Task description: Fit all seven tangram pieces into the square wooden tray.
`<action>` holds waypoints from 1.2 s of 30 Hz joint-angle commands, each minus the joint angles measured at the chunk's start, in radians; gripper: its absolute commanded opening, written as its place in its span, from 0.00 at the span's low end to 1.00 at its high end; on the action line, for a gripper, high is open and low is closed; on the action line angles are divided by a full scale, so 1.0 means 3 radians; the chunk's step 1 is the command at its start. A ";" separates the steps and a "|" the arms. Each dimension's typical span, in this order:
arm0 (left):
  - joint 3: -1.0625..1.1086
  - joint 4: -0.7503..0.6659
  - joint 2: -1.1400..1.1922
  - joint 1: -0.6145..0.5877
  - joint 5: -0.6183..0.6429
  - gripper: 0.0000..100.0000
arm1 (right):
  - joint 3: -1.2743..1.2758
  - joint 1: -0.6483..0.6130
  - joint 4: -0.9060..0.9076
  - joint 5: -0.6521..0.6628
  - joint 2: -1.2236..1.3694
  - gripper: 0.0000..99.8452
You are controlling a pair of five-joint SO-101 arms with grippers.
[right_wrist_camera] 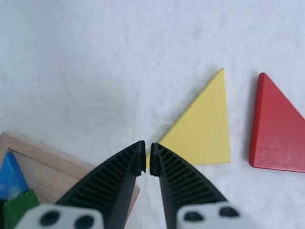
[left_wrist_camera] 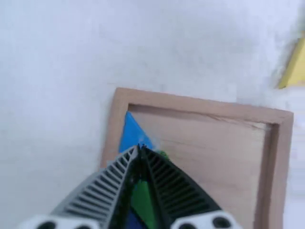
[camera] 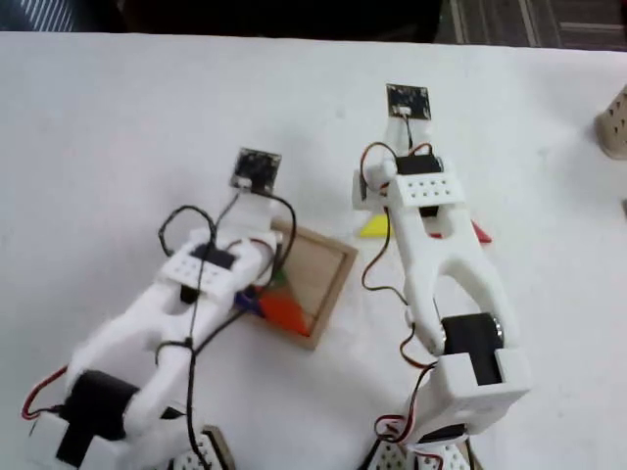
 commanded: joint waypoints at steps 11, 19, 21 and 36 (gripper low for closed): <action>0.0399 -0.0419 -0.0294 0.0524 -0.0051 0.02 | -0.0143 -0.0013 0.0028 -0.0005 -0.0023 0.02; 0.0384 -0.0113 -0.0294 0.0514 -0.0056 0.02 | -0.0143 -0.0013 0.0028 -0.0005 -0.0023 0.02; 0.0384 -0.0066 -0.0294 0.0514 -0.0056 0.02 | -0.0143 -0.0013 0.0028 -0.0005 -0.0023 0.02; 0.0317 0.0046 -0.0289 0.0330 -0.0031 0.02 | -0.0143 -0.0013 0.0023 -0.0005 -0.0023 0.02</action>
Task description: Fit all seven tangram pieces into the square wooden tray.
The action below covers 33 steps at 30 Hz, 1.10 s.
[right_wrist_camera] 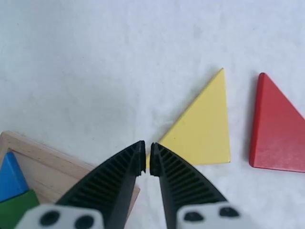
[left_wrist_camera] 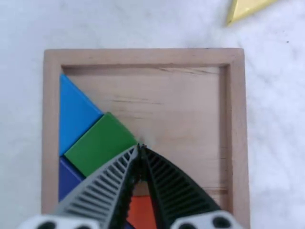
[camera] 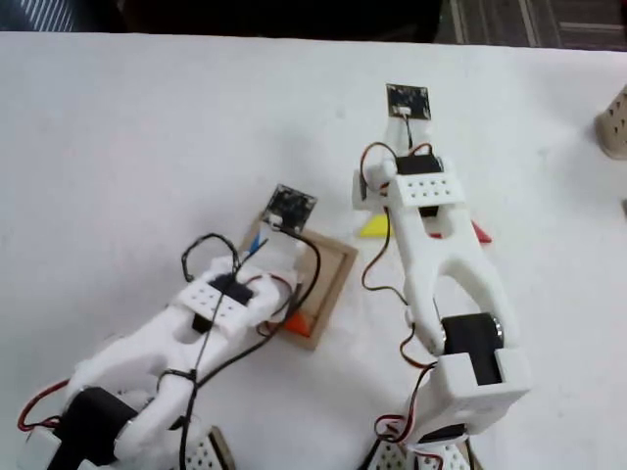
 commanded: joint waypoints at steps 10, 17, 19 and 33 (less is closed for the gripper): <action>-0.0783 0.0609 0.0591 -0.0120 -0.0036 0.02 | -0.0148 -0.0013 0.0023 -0.0005 -0.0023 0.02; -0.0716 0.0655 0.0494 -0.0125 -0.0041 0.02 | -0.0153 -0.0013 0.0023 -0.0005 -0.0023 0.02; -0.0670 0.0655 0.0442 -0.0125 -0.0041 0.02 | -0.0159 -0.0013 0.0023 -0.0005 -0.0023 0.02; -0.0644 0.0655 0.0309 -0.0335 -0.0041 0.02 | -0.0164 -0.0013 0.0018 0.0000 -0.0049 0.02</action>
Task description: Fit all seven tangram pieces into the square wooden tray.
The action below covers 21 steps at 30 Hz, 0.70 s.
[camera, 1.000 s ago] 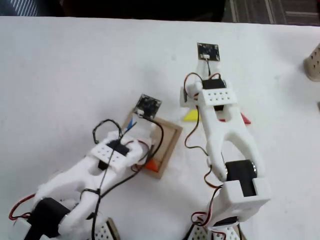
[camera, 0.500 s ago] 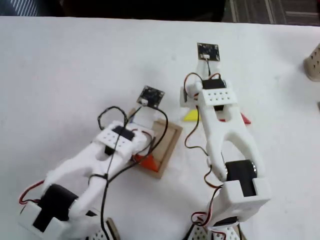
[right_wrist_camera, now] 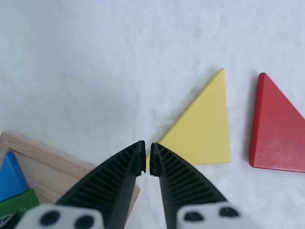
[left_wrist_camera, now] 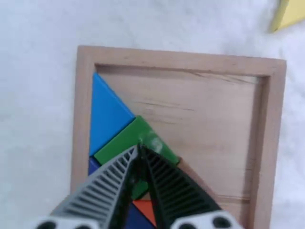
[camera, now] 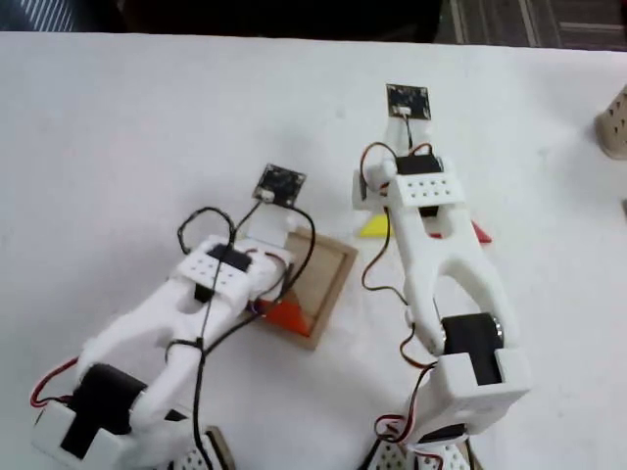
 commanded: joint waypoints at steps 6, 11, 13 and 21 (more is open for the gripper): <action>0.0184 0.0031 -0.0647 -0.0059 -0.0041 0.02 | -0.0194 0.0023 0.0028 0.0000 -0.0054 0.03; 0.0292 0.0005 -0.1148 -0.0386 -0.0041 0.02 | -0.0338 0.0079 0.0182 -0.0010 -0.0023 0.10; 0.0307 -0.0174 -0.1215 -0.0637 -0.0041 0.02 | -0.0338 0.0084 0.0197 -0.0026 -0.0023 0.12; 0.0271 -0.0506 -0.1056 -0.0979 -0.0015 0.02 | -0.0240 0.0212 0.0202 -0.0701 -0.0018 0.13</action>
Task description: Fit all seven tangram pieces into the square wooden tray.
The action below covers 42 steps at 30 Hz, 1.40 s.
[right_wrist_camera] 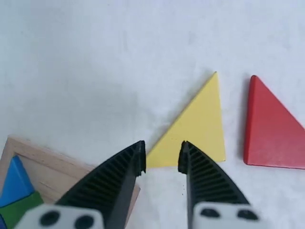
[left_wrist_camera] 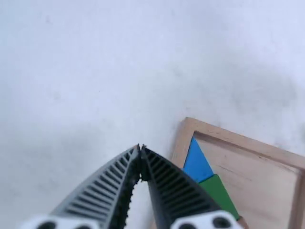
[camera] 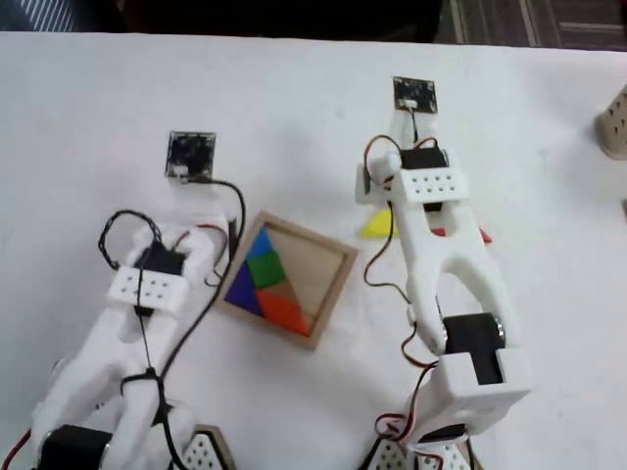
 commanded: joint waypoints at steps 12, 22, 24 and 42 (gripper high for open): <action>-0.0189 -0.0128 0.0248 -0.0043 -0.0036 0.11 | -0.0061 0.0212 0.0095 -0.1130 0.0228 0.22; -0.0189 -0.0128 0.0258 -0.0049 -0.0031 0.18 | -0.0292 0.0207 0.0202 -0.1141 0.0478 0.27; -0.0189 -0.0128 0.0263 -0.0049 -0.0036 0.18 | -0.0292 0.0202 0.0202 -0.1248 0.0483 0.27; -0.0189 -0.0128 0.0263 -0.0043 -0.0036 0.18 | -0.0670 0.0043 0.0130 -0.1437 0.0964 0.27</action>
